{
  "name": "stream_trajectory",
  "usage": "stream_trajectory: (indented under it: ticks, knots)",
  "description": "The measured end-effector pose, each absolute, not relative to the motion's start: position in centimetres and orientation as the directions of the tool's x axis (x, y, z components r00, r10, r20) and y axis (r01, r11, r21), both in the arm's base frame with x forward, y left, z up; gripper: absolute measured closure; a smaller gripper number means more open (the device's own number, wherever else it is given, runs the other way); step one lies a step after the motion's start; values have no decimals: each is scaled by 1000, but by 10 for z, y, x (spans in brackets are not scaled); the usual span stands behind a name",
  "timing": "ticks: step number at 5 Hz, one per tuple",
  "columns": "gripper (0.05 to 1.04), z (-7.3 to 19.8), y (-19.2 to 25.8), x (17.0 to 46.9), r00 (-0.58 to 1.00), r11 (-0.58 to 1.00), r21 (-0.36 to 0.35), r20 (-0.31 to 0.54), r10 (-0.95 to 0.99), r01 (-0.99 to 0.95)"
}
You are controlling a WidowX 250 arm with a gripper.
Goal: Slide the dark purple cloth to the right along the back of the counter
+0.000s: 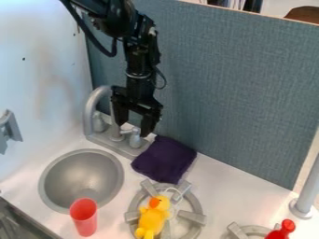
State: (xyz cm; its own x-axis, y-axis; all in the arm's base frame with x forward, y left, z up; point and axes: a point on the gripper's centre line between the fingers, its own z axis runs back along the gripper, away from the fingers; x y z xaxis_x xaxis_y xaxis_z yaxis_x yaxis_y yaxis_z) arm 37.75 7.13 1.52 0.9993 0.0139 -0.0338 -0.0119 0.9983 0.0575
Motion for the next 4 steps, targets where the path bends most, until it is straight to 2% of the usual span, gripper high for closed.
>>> stream_trajectory:
  ticks: [1,2,3,4]
  knots:
    - [82,-2,70,371,997,999,48,-80,15,-11]
    - [83,-12,67,377,998,999,32,-59,27,-25]
    - [83,-19,61,388,1000,1000,0,25,9,-9]
    - [83,-38,52,396,998,999,31,54,22,-24]
